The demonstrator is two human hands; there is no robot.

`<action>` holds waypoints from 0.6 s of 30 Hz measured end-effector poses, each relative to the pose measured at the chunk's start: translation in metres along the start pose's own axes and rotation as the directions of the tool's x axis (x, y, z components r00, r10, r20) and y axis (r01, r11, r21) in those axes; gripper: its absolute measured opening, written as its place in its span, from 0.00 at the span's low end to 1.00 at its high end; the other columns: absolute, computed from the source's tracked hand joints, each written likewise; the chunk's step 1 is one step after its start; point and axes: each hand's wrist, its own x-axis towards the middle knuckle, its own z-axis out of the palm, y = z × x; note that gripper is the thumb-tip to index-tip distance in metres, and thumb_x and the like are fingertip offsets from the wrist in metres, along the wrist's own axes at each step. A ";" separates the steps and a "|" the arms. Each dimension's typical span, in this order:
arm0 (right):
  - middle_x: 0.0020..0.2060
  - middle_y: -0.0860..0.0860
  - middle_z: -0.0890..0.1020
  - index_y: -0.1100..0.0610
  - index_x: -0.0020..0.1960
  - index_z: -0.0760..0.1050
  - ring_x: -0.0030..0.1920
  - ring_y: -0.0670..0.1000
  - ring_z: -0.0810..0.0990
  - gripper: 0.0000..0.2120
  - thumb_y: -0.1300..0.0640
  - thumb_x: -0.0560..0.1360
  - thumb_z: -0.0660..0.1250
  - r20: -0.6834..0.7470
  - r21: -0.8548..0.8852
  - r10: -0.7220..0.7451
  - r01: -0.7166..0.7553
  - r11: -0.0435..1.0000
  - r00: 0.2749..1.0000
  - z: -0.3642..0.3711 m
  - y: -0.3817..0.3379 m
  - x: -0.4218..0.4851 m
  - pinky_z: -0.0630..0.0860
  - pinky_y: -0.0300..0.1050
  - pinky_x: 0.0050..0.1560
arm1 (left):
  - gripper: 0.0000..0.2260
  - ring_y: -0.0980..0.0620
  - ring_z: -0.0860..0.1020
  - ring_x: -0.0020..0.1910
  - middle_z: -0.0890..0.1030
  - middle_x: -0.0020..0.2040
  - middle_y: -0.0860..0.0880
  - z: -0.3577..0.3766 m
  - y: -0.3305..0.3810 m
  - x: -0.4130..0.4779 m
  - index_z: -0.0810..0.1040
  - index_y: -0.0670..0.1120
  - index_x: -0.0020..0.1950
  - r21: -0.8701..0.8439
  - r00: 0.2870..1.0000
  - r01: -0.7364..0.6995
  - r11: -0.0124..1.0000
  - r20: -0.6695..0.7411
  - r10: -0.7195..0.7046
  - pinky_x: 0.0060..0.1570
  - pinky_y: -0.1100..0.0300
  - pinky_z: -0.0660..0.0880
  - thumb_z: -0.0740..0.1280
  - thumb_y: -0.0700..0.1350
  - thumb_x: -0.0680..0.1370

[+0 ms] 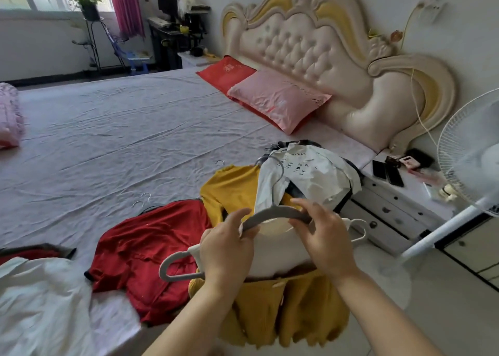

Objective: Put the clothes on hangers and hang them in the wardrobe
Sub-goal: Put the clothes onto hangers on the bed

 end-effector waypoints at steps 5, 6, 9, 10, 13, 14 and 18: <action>0.40 0.52 0.81 0.61 0.50 0.79 0.41 0.55 0.80 0.13 0.63 0.67 0.75 -0.056 -0.050 -0.072 0.069 0.996 0.996 0.014 0.050 0.076 0.77 0.60 0.42 | 0.14 0.47 0.79 0.43 0.83 0.40 0.51 0.055 0.007 0.072 0.78 0.56 0.57 -0.041 0.999 -0.005 0.999 -0.036 0.003 0.45 0.54 0.69 0.70 0.48 0.72; 0.40 0.53 0.81 0.61 0.50 0.79 0.41 0.56 0.80 0.12 0.63 0.67 0.75 -0.054 -0.058 -0.077 0.074 0.996 0.996 0.020 0.060 0.091 0.77 0.60 0.42 | 0.15 0.47 0.79 0.44 0.83 0.41 0.51 0.066 0.007 0.088 0.78 0.56 0.58 -0.040 0.999 0.002 0.999 -0.036 -0.003 0.46 0.54 0.68 0.70 0.48 0.72; 0.41 0.53 0.81 0.60 0.49 0.80 0.42 0.56 0.80 0.12 0.64 0.67 0.75 -0.014 -0.046 -0.053 0.052 0.998 0.998 0.036 0.091 0.133 0.77 0.60 0.43 | 0.16 0.47 0.79 0.46 0.83 0.44 0.52 0.095 0.006 0.131 0.77 0.55 0.59 -0.018 0.999 0.037 0.999 -0.029 -0.038 0.47 0.54 0.68 0.70 0.48 0.72; 0.41 0.52 0.81 0.60 0.49 0.80 0.42 0.55 0.80 0.12 0.64 0.67 0.75 -0.007 -0.038 -0.050 0.049 0.998 0.999 0.041 0.100 0.146 0.77 0.60 0.43 | 0.16 0.47 0.79 0.45 0.83 0.44 0.51 0.103 0.006 0.143 0.77 0.55 0.60 -0.023 0.999 0.036 0.999 -0.024 -0.036 0.48 0.54 0.69 0.70 0.47 0.72; 0.39 0.49 0.81 0.57 0.49 0.81 0.40 0.52 0.80 0.13 0.65 0.66 0.75 0.018 0.002 -0.071 0.071 0.998 0.997 0.059 0.122 0.184 0.78 0.59 0.42 | 0.16 0.47 0.79 0.46 0.83 0.45 0.50 0.122 0.001 0.180 0.76 0.53 0.61 -0.020 0.999 0.044 0.999 0.027 -0.044 0.50 0.52 0.72 0.69 0.47 0.74; 0.40 0.50 0.81 0.57 0.50 0.81 0.41 0.52 0.80 0.14 0.66 0.66 0.75 0.023 0.018 -0.077 0.076 0.997 0.997 0.065 0.128 0.195 0.78 0.59 0.43 | 0.16 0.47 0.79 0.47 0.83 0.46 0.51 0.128 -0.001 0.192 0.76 0.54 0.62 -0.014 0.998 0.056 0.998 0.035 -0.056 0.52 0.52 0.72 0.68 0.47 0.74; 0.40 0.51 0.82 0.56 0.52 0.82 0.41 0.54 0.81 0.16 0.68 0.66 0.74 0.063 0.083 -0.072 0.067 0.994 0.995 0.092 0.149 0.244 0.77 0.59 0.45 | 0.16 0.48 0.78 0.50 0.83 0.49 0.52 0.146 -0.009 0.232 0.76 0.54 0.62 -0.010 0.995 0.093 0.996 0.027 -0.092 0.53 0.52 0.71 0.67 0.44 0.75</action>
